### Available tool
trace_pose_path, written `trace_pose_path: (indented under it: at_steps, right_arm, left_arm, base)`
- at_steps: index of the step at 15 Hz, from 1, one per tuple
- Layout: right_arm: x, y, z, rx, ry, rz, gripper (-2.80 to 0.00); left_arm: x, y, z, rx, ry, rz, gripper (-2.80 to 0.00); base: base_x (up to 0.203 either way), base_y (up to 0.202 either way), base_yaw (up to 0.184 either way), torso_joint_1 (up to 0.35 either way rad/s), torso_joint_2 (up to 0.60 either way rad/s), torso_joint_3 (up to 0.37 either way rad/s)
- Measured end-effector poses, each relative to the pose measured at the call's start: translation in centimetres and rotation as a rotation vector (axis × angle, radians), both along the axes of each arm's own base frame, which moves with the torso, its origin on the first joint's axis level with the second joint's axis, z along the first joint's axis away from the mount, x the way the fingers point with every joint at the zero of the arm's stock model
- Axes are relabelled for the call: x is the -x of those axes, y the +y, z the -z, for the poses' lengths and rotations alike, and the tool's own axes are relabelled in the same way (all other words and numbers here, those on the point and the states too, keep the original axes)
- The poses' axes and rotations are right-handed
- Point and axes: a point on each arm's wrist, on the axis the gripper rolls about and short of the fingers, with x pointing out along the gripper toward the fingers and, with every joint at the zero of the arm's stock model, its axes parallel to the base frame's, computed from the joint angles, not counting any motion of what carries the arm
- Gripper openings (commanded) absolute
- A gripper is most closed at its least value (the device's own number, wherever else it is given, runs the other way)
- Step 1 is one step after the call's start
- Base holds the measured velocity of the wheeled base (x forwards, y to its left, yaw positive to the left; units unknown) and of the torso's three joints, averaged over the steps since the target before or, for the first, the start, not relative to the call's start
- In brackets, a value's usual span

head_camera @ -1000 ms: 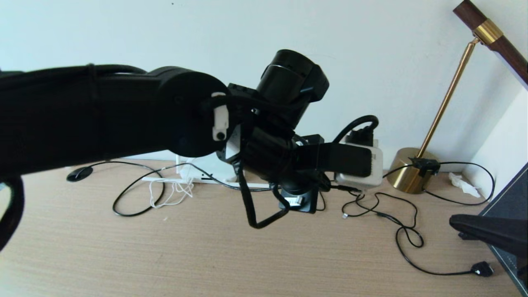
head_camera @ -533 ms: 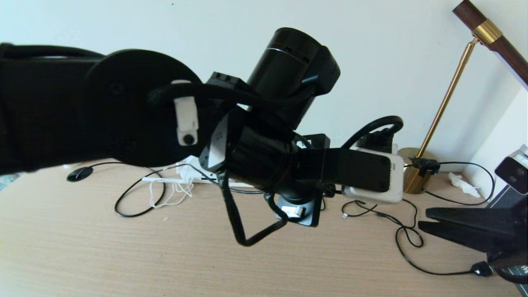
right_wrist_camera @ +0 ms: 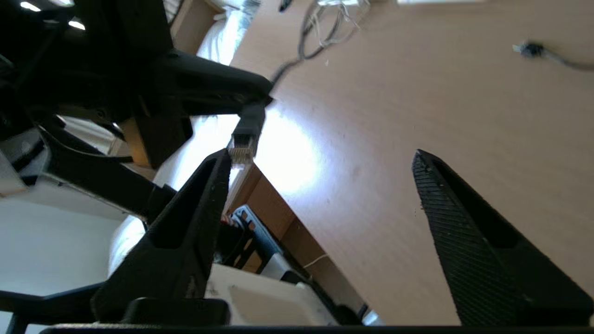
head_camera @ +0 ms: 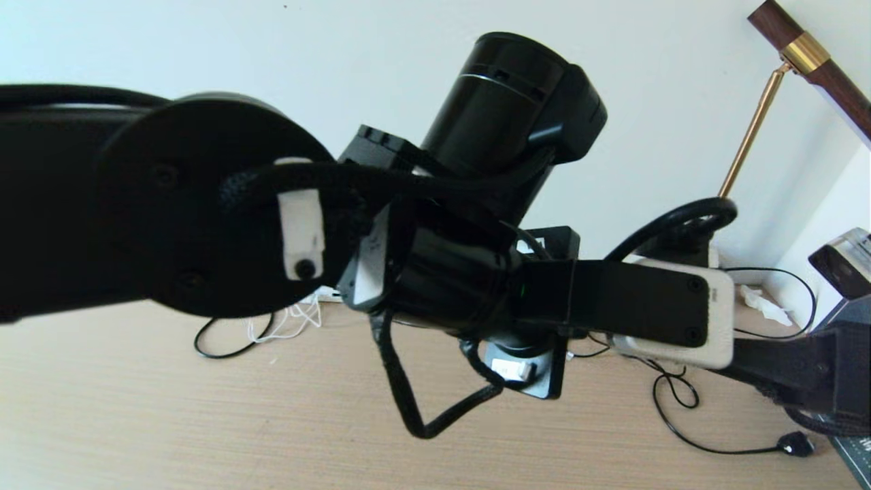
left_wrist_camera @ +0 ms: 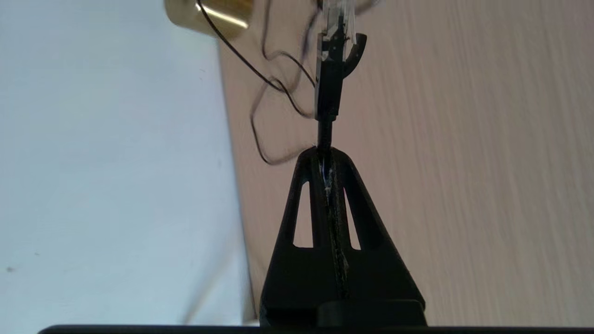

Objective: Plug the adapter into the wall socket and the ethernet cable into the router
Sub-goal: Hand it to the other hand

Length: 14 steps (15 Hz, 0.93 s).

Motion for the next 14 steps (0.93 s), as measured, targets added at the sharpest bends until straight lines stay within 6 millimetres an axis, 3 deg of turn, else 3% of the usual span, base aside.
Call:
trace_pose_path:
  at_steps: [6, 14]
  right_arm:
    - [-0.7, 1.1, -0.2, -0.007, -0.023, -0.050, 0.00]
    - [0.0, 2.2, -0.4, 0.004, -0.042, -0.035, 0.00]
  left_arm:
    - [-0.3, -0.9, 0.7, -0.006, 0.007, 0.005, -2.80]
    - [-0.8, -1.1, 0.6, 0.016, 0.021, -0.016, -2.80]
  base:
    - [0.000, 0.000, 0.000, 0.000, 0.00, 0.000]
    - [0.000, 0.000, 0.000, 0.000, 0.00, 0.000]
